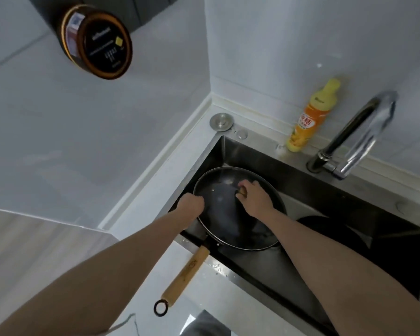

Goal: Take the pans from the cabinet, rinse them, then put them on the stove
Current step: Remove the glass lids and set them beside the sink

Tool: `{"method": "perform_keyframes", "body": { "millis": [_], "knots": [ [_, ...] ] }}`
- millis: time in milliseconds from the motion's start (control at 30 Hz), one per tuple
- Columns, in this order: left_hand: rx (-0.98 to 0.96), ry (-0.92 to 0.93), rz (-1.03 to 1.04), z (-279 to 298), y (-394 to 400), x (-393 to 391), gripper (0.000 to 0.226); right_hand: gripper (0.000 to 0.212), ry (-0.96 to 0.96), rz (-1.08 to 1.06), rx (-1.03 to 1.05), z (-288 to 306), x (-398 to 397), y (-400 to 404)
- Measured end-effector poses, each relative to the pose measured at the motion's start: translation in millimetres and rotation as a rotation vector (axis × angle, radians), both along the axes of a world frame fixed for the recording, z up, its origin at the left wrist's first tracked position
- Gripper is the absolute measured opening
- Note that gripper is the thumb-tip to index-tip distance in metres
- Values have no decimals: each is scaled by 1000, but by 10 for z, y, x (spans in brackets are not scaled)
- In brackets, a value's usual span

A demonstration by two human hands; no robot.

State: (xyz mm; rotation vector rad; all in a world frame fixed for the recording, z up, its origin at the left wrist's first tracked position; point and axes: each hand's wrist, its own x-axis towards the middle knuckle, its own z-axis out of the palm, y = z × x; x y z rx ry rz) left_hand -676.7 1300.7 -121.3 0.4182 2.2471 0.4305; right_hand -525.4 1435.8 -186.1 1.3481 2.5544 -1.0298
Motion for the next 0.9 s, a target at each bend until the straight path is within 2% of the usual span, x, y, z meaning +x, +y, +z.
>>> {"method": "perform_keyframes", "body": {
  "millis": [67,133,200,333,400,567,633,733,833,900],
  "knots": [
    [41,-81,234,-15,16,74,37,29,23,-60,23,-22,-39,-71],
    [51,-93,292,-16,17,114,44,31,29,-80,37,-19,-32,-101],
    [107,-200,405,-3,-23,180,49,34,54,-112,23,35,9,-85],
    [222,-432,522,243,-61,438,37,39,120,-170,58,382,121,20],
    [282,-444,503,413,-21,638,42,37,147,-130,100,639,242,20],
    [408,-310,470,986,-7,1283,64,24,207,-148,206,1291,907,-8],
    [418,-297,413,1123,-32,1519,63,17,190,-144,254,1472,1210,-11],
    [443,-384,335,1347,3,2063,58,22,174,-173,302,1730,1917,-35],
    [473,-421,225,1454,129,2686,63,23,123,-258,396,1900,2679,-25],
    [462,-440,136,1537,241,3200,59,24,88,-346,440,2017,3277,-69]
  ]
}}
